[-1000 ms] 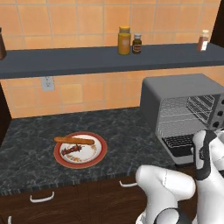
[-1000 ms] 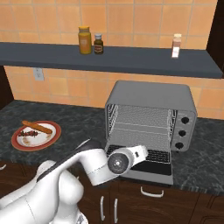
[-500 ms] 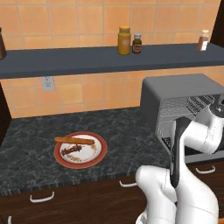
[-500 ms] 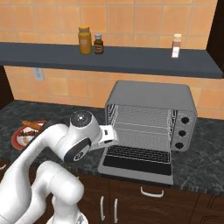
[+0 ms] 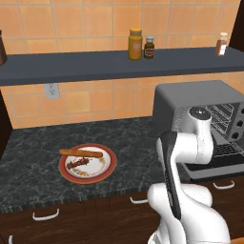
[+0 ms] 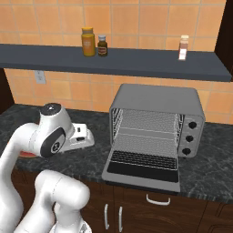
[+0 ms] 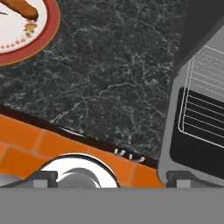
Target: Pick up the kebab skewer and baguette bread, and place them inside the toaster oven. Close the toaster oven door and start by setting the timer.
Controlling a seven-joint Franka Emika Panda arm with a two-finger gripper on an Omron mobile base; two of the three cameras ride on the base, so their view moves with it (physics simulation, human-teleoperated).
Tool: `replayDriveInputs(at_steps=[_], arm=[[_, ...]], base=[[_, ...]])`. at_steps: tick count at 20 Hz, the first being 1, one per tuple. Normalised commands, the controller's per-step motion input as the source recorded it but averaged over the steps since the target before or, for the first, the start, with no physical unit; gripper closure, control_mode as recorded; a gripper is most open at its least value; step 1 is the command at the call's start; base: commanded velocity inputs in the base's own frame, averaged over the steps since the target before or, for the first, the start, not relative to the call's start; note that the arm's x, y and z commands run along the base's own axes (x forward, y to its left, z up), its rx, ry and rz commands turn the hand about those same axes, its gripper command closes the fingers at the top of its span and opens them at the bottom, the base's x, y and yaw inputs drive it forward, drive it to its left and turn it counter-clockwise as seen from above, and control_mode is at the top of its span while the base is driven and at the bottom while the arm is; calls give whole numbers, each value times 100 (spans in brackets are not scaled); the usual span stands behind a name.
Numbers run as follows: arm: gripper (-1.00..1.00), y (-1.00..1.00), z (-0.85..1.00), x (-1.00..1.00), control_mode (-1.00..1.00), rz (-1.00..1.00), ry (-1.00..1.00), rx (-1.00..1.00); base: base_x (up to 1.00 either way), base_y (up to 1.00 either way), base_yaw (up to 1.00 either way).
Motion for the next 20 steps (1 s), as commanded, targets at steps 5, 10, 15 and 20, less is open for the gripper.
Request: replayDriveInputs(at_steps=[5, 10, 15, 20], arm=[[-100, 100, -5, 17, -100, 3, 2, -1], [-100, 100, -6, 47, -100, 29, 1, 0], [-100, 98, -4, 46, -100, 53, 4, 0], [-100, 100, -11, 37, -100, 43, 11, -14]], base=[[0, 0, 0], [0, 0, 0], [0, 0, 0], [0, 0, 0]])
